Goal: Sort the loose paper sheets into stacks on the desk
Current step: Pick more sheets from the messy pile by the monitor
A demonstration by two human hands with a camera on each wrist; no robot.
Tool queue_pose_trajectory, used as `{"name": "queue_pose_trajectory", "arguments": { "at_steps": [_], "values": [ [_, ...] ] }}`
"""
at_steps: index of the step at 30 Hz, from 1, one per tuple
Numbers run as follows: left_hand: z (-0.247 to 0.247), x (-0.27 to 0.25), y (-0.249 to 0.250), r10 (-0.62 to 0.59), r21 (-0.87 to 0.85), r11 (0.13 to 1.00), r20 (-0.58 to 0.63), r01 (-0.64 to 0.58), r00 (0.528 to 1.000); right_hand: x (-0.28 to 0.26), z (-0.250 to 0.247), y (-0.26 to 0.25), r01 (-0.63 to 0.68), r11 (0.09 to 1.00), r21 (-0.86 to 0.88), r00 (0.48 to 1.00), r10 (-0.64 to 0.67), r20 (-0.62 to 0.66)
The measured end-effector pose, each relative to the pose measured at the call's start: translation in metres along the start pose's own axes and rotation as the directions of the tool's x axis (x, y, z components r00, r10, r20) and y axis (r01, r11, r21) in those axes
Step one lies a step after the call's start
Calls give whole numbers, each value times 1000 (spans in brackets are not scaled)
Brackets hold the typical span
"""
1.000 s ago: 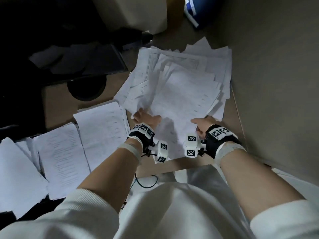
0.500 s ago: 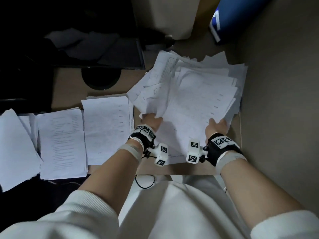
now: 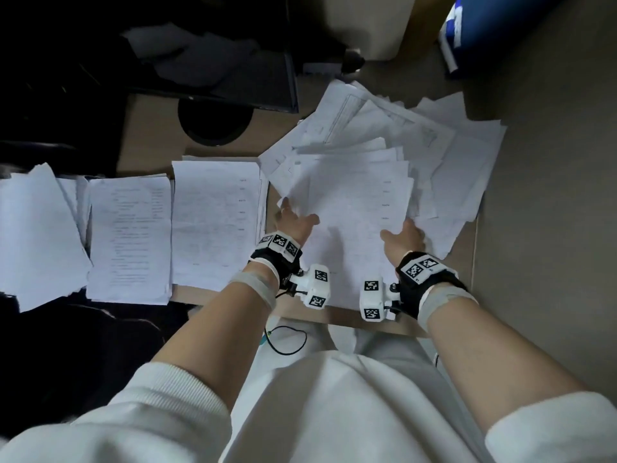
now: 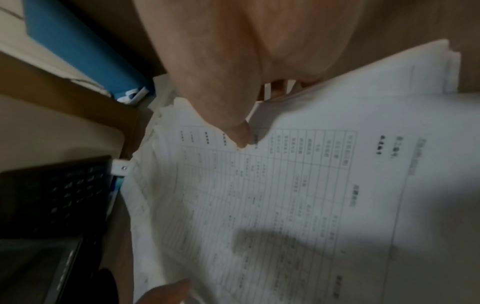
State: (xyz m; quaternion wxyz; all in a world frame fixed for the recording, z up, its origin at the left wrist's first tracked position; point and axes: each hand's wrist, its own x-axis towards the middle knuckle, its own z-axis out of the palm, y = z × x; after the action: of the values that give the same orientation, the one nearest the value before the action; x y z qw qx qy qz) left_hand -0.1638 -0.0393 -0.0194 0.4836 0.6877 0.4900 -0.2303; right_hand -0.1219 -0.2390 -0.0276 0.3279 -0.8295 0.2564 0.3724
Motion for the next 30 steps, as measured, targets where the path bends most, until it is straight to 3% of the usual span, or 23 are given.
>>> {"name": "queue_pose_trajectory", "arguments": {
  "at_steps": [2,5,8,12,16,19,22,24,27,30],
  "values": [
    [2,1,-10,-61,-9,998,-11,60,998,-2,2,-7,-22,1000,-2,1000,22,2],
    [7,0,-17,-99,-132,986,48,105,994,-1,2,-12,-85,995,44,989,79,123],
    [7,-2,-22,-128,-181,974,62,137,990,-11,2,-11,-62,998,-33,977,67,203],
    [3,-6,-30,-206,-108,970,99,216,974,-24,5,-11,-32,992,-124,973,60,225],
    [-4,-9,-19,-15,-146,989,-46,9,999,-26,2,-18,-128,988,82,977,111,184],
    [-8,-12,0,135,-204,969,-36,-140,990,-24,-8,-22,-107,943,315,993,89,71],
    [-10,-8,28,254,-23,967,6,-254,967,-17,-16,-33,-36,908,417,999,41,-1],
    [-7,3,45,289,138,947,16,-289,957,-8,-19,-39,-59,922,383,998,63,2],
    [0,28,55,260,430,870,19,-243,965,2,-21,-43,-145,930,337,989,132,63],
    [2,47,57,209,570,793,76,-214,975,12,-16,-43,-213,888,406,977,183,114]
  ]
}}
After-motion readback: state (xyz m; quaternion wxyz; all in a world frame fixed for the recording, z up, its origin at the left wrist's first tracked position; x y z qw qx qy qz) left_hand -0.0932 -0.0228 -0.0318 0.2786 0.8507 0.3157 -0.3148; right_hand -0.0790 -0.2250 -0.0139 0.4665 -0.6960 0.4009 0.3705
